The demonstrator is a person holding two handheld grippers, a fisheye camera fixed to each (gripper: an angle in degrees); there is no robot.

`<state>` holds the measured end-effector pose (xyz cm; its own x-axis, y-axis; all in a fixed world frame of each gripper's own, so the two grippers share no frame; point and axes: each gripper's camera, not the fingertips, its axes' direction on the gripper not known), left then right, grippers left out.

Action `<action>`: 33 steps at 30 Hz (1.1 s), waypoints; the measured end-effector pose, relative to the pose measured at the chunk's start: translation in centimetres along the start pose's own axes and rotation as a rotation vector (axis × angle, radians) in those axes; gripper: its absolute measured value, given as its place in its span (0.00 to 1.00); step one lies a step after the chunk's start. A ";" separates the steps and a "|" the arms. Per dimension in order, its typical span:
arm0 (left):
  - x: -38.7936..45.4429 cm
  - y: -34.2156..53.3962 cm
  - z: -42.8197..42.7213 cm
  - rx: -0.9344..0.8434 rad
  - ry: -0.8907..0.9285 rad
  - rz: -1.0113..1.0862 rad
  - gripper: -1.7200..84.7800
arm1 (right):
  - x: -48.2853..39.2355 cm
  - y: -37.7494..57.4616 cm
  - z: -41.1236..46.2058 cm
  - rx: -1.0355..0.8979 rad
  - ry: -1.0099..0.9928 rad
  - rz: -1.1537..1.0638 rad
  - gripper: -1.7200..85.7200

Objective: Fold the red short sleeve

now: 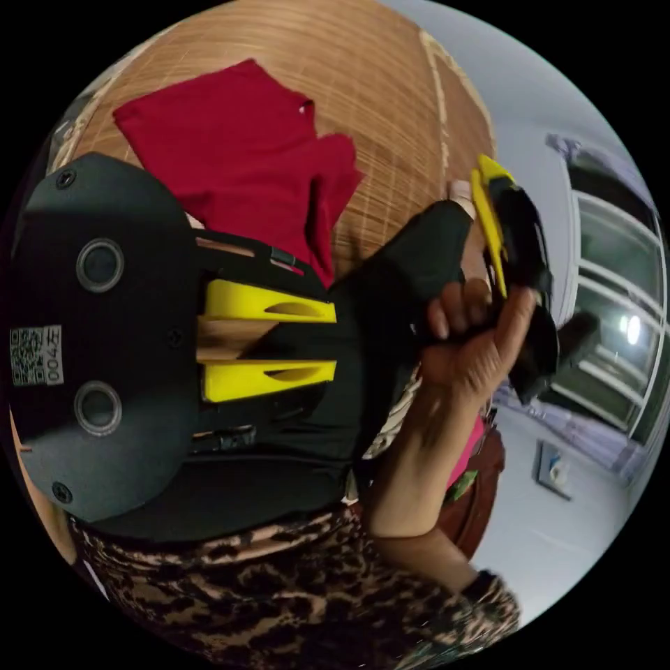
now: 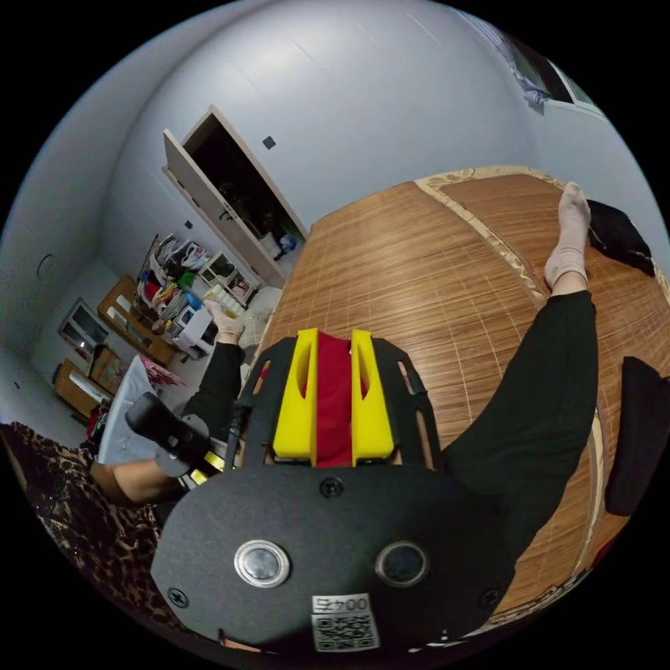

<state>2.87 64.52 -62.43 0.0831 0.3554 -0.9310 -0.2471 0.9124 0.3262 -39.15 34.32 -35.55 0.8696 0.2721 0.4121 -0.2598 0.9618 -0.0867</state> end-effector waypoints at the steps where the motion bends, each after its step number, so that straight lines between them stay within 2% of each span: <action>1: -1.0 0.5 -1.0 0.028 -0.073 -0.058 0.08 | -0.1 0.0 0.6 -0.027 0.002 -0.011 0.11; 2: -1.9 0.9 -1.6 0.047 -0.114 -0.105 0.07 | -0.1 0.0 1.0 -0.044 0.004 -0.017 0.11; 4: -6.6 3.1 -3.3 0.104 -0.245 -0.344 0.05 | -0.3 0.2 3.1 -0.125 0.013 -0.037 0.11; 7: -11.4 4.8 -3.3 0.083 -0.402 -0.534 0.03 | -0.5 0.5 6.5 -0.236 -0.015 -0.033 0.11; 14: -16.8 3.7 0.6 -0.174 -0.627 -0.591 0.02 | 0.4 0.3 13.5 -0.516 0.132 -0.052 0.12; 17: -18.0 4.3 -0.3 -0.150 -0.704 -0.603 0.02 | 1.8 -1.3 15.6 -0.543 0.153 -0.058 0.13; 19: -20.1 5.9 -2.4 -0.141 -0.779 -0.683 0.02 | 2.7 -4.1 17.4 -0.533 0.172 -0.135 0.13; 22: -22.8 8.8 -6.1 -0.065 -0.754 -0.828 0.02 | 4.4 -8.4 19.0 -0.533 0.207 -0.176 0.14; 26: -24.2 11.4 -8.5 0.037 -0.654 -0.875 0.02 | 7.8 -12.0 17.1 -0.480 0.180 -0.094 0.14; 33: -26.0 12.9 -10.1 0.094 -0.602 -0.908 0.03 | 15.6 -9.8 12.8 -0.458 -0.026 0.252 0.14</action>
<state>-12.25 65.02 -35.63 0.6618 -0.4403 -0.6067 0.2178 0.8874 -0.4064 -28.44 28.74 -16.71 0.7913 0.5018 0.3493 -0.2446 0.7835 -0.5713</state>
